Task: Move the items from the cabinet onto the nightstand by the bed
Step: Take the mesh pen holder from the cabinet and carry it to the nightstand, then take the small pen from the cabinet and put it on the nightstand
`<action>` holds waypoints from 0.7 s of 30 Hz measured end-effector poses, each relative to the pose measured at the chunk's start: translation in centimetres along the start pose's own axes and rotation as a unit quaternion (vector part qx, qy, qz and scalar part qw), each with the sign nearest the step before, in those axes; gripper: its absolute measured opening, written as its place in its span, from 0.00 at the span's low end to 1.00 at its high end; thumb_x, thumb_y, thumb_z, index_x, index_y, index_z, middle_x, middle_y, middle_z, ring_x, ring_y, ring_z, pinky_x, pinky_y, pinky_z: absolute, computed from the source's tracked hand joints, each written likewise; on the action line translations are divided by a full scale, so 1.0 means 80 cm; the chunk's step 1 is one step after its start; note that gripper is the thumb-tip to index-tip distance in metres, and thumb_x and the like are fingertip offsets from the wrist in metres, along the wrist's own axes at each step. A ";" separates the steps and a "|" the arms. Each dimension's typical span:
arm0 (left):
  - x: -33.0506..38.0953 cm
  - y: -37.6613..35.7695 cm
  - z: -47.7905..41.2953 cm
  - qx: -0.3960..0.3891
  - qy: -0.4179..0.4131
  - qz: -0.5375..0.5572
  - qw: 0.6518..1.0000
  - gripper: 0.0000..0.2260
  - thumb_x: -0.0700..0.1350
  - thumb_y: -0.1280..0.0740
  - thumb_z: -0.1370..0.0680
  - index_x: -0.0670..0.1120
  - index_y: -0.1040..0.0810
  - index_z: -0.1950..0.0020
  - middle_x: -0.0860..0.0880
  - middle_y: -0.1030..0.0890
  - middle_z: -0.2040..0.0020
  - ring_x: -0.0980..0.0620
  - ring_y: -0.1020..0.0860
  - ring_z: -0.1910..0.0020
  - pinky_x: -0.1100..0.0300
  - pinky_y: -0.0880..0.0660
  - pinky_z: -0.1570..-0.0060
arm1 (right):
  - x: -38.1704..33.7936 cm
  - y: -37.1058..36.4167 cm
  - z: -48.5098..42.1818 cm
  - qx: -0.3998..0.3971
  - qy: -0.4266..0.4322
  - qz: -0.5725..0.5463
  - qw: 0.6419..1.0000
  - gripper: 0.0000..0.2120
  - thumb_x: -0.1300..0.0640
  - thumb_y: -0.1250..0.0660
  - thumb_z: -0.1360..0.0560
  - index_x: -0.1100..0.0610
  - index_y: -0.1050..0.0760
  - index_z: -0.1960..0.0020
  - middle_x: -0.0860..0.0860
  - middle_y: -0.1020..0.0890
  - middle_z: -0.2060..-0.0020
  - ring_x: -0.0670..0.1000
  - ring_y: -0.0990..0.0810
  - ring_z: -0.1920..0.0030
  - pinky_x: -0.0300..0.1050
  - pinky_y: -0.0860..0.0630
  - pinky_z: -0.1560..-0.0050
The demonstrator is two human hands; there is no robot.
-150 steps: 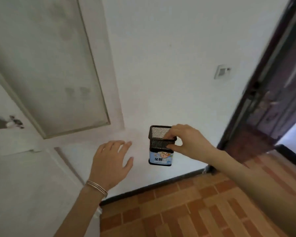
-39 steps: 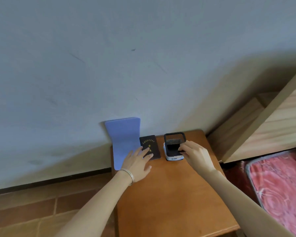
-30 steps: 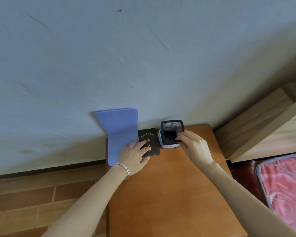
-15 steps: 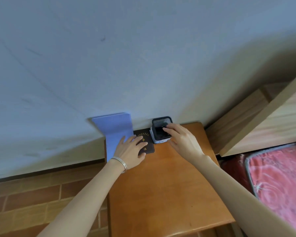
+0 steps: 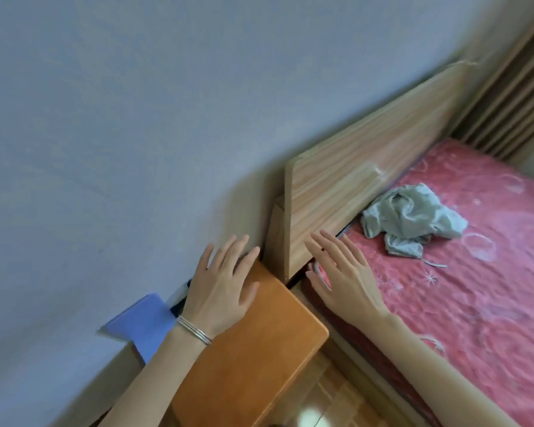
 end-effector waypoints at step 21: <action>0.562 0.122 0.175 -0.098 -0.625 0.149 0.760 0.26 0.58 0.46 0.26 0.48 0.26 0.33 0.44 0.25 0.34 0.41 0.28 0.35 0.41 0.34 0.37 | -0.202 0.338 0.560 0.001 -0.584 0.242 0.775 0.26 0.48 0.43 0.24 0.56 0.36 0.28 0.54 0.30 0.31 0.52 0.35 0.30 0.53 0.40 0.31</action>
Point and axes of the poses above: each hand's wrist, its own z-axis away from the middle knuckle, its own y-axis out of the back of the hand, x = y × z, the point moved 6 cm from there along -z, towards the middle knuckle
